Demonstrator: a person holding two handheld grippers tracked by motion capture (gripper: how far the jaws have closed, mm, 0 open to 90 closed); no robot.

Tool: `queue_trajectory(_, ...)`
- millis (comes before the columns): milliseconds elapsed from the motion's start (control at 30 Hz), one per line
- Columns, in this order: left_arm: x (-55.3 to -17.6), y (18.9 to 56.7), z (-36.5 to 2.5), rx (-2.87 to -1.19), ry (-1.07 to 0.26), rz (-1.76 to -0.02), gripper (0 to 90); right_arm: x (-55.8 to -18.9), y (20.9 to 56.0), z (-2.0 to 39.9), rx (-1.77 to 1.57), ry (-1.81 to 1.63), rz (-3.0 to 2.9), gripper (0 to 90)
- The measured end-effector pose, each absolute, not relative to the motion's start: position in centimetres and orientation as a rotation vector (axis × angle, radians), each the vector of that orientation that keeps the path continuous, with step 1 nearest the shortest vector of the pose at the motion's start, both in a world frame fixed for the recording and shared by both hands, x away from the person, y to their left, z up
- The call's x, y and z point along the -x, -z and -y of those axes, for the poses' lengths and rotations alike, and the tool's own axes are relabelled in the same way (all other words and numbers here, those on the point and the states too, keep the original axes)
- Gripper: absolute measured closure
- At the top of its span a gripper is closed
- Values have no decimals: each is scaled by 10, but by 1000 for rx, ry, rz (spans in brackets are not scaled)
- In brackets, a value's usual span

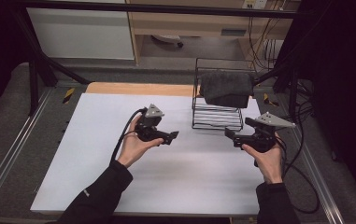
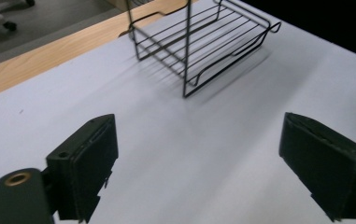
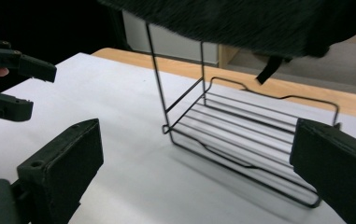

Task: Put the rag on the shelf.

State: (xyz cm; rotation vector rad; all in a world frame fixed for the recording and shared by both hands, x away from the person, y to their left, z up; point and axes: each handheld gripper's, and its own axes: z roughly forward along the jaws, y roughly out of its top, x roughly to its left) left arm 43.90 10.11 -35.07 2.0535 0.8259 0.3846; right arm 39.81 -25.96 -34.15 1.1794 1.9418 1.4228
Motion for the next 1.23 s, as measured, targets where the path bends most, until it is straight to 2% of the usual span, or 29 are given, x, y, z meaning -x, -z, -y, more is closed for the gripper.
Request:
queue_trajectory(467,-398,392,-188,-2027,-411,-901,94,-380,380,244,-1186,-1433,-2060,9)
queue_trajectory(833,-377,425,-245,-2040,-422,-957,95,-364,419,263,-1207,-1417,-2149,7)
queue_trajectory(1033,-369,436,-267,-2031,-438,-980,95,-356,434,275,-1224,-1403,-2163,7)
queue_trajectory(1233,-362,444,-270,-2055,-436,-970,94,-354,440,274,-1216,-1375,-2200,7)
